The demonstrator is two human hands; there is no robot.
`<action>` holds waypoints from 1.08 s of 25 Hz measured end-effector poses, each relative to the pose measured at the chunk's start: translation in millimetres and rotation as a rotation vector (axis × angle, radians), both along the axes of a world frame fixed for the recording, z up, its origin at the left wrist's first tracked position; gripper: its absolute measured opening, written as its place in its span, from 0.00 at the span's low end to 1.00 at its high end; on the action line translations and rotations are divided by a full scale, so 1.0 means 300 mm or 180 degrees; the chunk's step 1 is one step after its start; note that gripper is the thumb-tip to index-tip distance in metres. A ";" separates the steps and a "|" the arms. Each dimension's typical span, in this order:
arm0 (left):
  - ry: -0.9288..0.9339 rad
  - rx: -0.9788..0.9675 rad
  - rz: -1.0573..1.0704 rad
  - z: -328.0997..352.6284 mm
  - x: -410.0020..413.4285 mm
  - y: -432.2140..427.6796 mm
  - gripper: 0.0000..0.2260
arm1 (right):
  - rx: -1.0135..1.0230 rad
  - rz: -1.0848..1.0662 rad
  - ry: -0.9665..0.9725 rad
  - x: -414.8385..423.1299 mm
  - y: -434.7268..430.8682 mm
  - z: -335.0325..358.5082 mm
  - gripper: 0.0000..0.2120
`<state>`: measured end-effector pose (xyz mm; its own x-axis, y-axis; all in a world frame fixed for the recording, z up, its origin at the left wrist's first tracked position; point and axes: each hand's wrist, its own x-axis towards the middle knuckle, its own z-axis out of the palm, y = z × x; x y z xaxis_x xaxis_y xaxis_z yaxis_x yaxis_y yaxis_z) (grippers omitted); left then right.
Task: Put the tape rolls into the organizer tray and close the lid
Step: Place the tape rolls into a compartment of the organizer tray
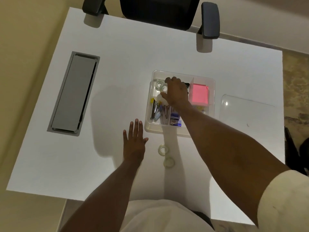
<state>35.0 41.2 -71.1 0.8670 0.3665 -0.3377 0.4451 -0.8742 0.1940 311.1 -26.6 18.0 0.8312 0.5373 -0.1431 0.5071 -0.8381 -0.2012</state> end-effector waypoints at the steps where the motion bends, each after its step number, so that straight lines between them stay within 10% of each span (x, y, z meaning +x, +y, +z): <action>1: 0.0003 0.0028 0.0008 -0.002 0.000 -0.001 0.33 | -0.0140 -0.0008 -0.0044 0.014 0.021 -0.011 0.22; 10: 0.0022 0.0009 0.0089 -0.011 0.004 -0.005 0.34 | -0.0824 0.0276 -0.0525 0.075 0.077 -0.051 0.14; 27: 0.0179 -0.0091 0.0050 0.027 0.020 0.009 0.34 | 0.0303 0.0171 -0.0605 -0.368 -0.169 0.008 0.11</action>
<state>41.1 43.8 -63.0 0.8406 0.3693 -0.3963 0.4696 -0.8615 0.1930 200.8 -77.4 20.4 0.8081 0.5852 0.0670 0.5870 -0.7906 -0.1746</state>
